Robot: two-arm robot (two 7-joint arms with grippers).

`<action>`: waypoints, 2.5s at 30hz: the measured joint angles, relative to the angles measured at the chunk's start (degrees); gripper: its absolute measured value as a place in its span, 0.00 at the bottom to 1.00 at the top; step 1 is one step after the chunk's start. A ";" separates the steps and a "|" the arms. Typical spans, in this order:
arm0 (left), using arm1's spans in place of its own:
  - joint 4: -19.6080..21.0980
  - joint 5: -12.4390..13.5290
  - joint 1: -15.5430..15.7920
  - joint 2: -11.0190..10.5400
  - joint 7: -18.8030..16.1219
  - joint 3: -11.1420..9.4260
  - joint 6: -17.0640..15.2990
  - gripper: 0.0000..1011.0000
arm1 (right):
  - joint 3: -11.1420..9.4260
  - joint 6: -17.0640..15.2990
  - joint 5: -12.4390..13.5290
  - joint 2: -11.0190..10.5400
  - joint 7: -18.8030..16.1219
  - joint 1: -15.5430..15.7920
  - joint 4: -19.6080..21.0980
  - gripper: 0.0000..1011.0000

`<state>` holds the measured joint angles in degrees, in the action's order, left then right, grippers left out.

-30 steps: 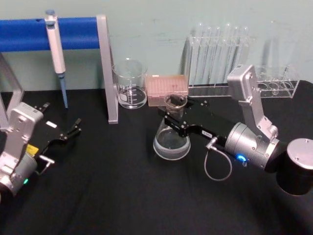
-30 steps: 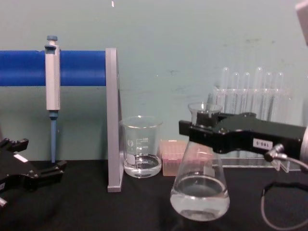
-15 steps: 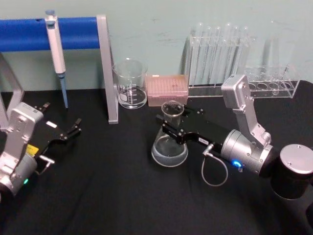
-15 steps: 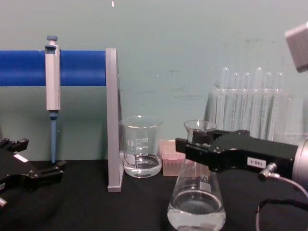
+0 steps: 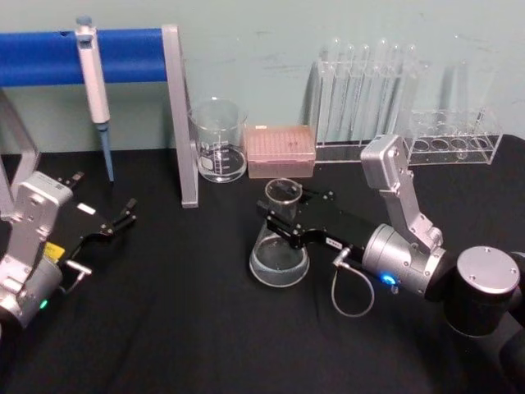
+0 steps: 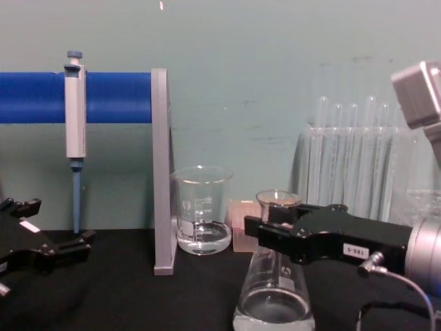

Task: Grasp the erlenmeyer flask with one hand, shake it three times, then place it back.

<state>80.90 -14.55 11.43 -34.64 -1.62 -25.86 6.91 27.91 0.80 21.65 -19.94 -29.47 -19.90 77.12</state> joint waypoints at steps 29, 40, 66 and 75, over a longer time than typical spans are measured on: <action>0.00 0.00 0.00 0.00 0.00 0.00 0.00 0.99 | 0.71 -0.43 -1.29 0.59 -0.11 -0.85 -2.00 0.44; 0.00 0.00 0.00 0.00 0.00 0.00 0.00 0.99 | 0.66 -0.48 -1.17 0.56 -0.11 -0.79 -1.99 0.53; 0.00 0.00 0.00 0.00 0.00 0.00 0.00 0.99 | 0.61 -0.55 -1.08 0.56 -0.12 -0.75 -1.92 0.99; 0.00 0.00 0.00 0.00 0.00 0.00 0.00 0.99 | 0.10 -0.62 -0.52 -1.10 -0.95 0.57 0.04 0.99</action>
<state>80.90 -14.55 11.43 -34.64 -1.62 -25.86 6.91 28.01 0.18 21.13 -21.03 -30.41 -19.33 77.16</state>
